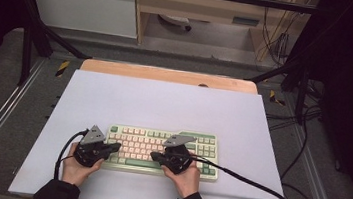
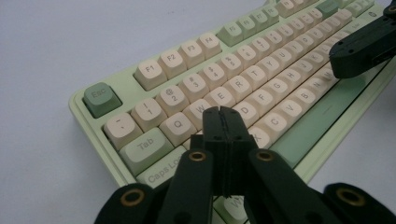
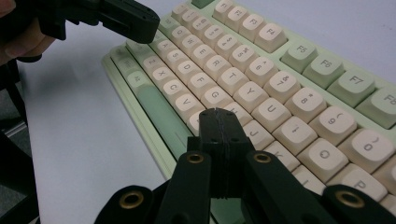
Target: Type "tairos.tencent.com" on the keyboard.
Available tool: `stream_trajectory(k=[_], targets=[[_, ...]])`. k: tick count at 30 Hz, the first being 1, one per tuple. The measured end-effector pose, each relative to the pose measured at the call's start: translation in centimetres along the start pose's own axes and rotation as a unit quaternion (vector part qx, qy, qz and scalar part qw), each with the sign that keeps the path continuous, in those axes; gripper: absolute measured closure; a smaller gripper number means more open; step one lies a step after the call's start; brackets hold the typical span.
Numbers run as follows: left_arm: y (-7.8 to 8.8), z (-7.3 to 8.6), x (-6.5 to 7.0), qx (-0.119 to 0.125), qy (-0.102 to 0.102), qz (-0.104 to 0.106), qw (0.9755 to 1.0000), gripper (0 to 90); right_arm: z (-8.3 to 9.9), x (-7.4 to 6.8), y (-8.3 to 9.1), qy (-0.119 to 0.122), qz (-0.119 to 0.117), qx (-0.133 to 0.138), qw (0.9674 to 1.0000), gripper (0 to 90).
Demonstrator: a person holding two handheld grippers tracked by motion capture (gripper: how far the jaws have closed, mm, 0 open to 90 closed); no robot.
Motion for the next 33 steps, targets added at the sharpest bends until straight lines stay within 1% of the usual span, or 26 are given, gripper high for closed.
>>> stream_trajectory(k=[7,19,26,29,33], targets=[[-0.03,-0.01,0.01,0.0,-0.001,0.001,1.0,90.0,0.6,0.15,-0.61,-0.002,0.001,-0.011,0.9999,90.0],[-0.1,0.05,0.01,-0.002,-0.002,0.002,1.0,90.0,0.61,0.14,-0.7,-0.001,-0.001,-0.007,1.0,90.0],[-0.17,0.06,0.13,-0.002,-0.002,0.003,1.0,90.0,0.8,0.13,-0.89,-0.001,-0.004,-0.01,0.9999,90.0],[-0.14,0.04,0.08,-0.002,-0.003,0.003,1.0,90.0,0.69,0.1,-0.69,0.001,-0.003,-0.01,0.9999,90.0],[-0.1,0.01,0.09,-0.001,-0.003,0.003,1.0,90.0,0.04,0.08,0.03,0.006,-0.003,-0.001,1.0,90.0]])
Point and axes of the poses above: each handheld gripper's, and its own axes: y roughly backward along the jaws, z roughly out of its underside, x roughly to its right, the point moved 7 cm from there along -y, roughly forward along the jaws, and after that the axes turned 9 degrees about x, right-handed, at the moved point
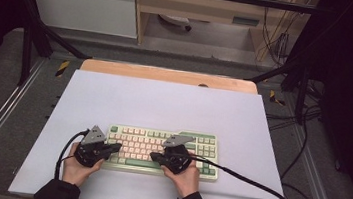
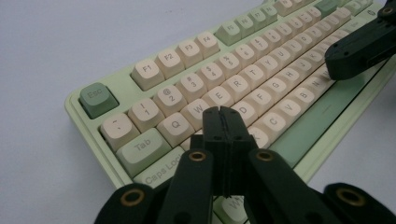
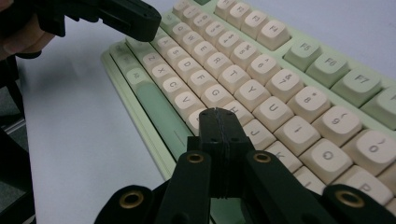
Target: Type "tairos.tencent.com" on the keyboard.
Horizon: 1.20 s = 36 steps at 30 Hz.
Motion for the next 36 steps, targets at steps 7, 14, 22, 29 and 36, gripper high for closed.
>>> stream_trajectory(k=[7,14,22,29,36], targets=[[0.0,0.0,0.0,0.0,0.0,0.0,1.0,90.0,-0.7,0.2,1.1,0.01,0.006,0.004,0.9999,90.0],[0.1,-0.1,0.1,0.002,-0.001,0.001,1.0,90.0,-0.7,0.8,2.4,0.005,0.013,0.008,0.9999,90.0],[-0.1,-0.3,0.5,0.002,-0.003,0.003,1.0,90.0,0.2,2.2,4.4,-0.004,0.026,0.009,0.9996,90.0],[-0.5,-0.9,1.0,0.003,-0.006,0.003,1.0,90.0,1.1,3.3,5.9,-0.014,0.036,0.009,0.9992,90.0],[-1.2,-1.9,1.7,0.005,-0.008,0.007,0.9999,90.0,2.0,4.0,6.9,-0.02,0.043,0.005,0.9989,90.0]])
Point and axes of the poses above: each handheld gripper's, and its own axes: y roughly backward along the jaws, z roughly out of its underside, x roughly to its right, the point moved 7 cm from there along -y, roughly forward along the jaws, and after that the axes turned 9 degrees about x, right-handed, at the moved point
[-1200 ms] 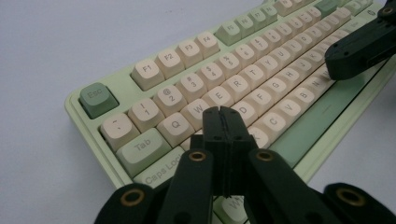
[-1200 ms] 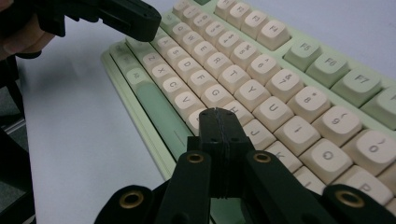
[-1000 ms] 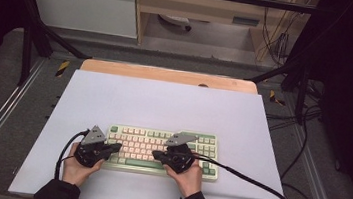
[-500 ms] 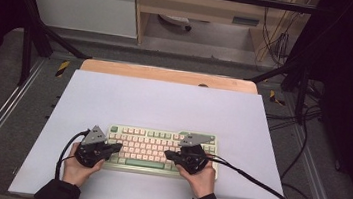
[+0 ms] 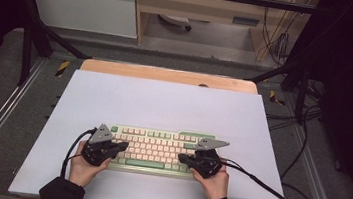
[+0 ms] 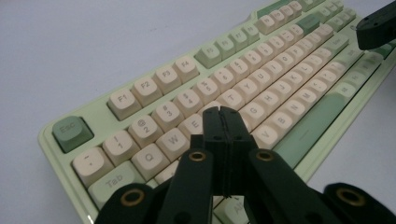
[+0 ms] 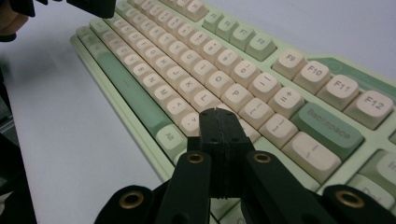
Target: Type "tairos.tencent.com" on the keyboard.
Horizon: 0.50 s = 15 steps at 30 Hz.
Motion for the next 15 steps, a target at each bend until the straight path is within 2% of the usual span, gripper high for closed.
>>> stream_trajectory(k=[6,15], targets=[[-1.3,-0.6,0.7,-0.007,-0.01,0.002,0.9999,90.0,0.5,0.5,1.0,0.0,0.005,0.006,1.0,90.0],[-3.7,-1.0,1.3,-0.019,-0.012,0.004,0.9997,90.0,1.2,0.9,1.6,-0.009,0.008,0.008,0.9999,90.0]])
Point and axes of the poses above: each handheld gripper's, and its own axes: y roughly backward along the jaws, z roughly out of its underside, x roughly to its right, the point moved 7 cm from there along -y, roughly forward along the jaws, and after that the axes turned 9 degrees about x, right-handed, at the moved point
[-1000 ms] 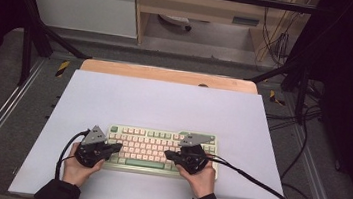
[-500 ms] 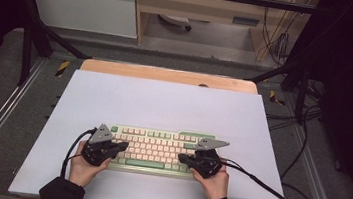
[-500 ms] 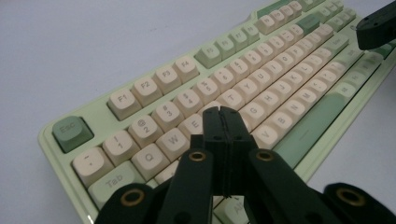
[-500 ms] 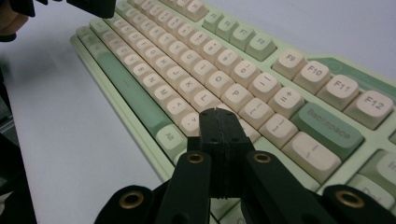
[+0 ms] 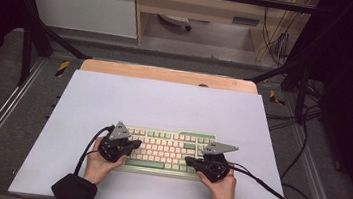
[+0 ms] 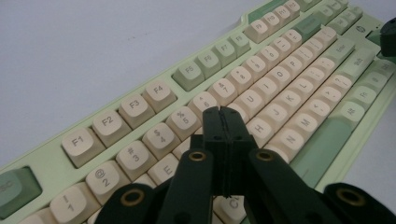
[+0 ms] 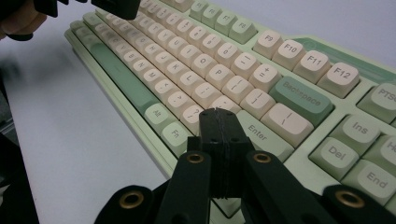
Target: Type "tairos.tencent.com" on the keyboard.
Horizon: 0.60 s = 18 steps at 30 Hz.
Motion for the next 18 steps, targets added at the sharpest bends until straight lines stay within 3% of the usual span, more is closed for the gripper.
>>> stream_trajectory(k=[9,18], targets=[[-1.4,0.4,0.0,-0.008,-0.001,-0.004,1.0,90.0,0.0,0.2,0.2,-0.001,0.001,0.005,1.0,90.0],[-1.6,0.5,0.1,-0.007,-0.005,-0.003,1.0,90.0,0.2,0.3,0.2,-0.006,0.001,0.004,1.0,90.0]])
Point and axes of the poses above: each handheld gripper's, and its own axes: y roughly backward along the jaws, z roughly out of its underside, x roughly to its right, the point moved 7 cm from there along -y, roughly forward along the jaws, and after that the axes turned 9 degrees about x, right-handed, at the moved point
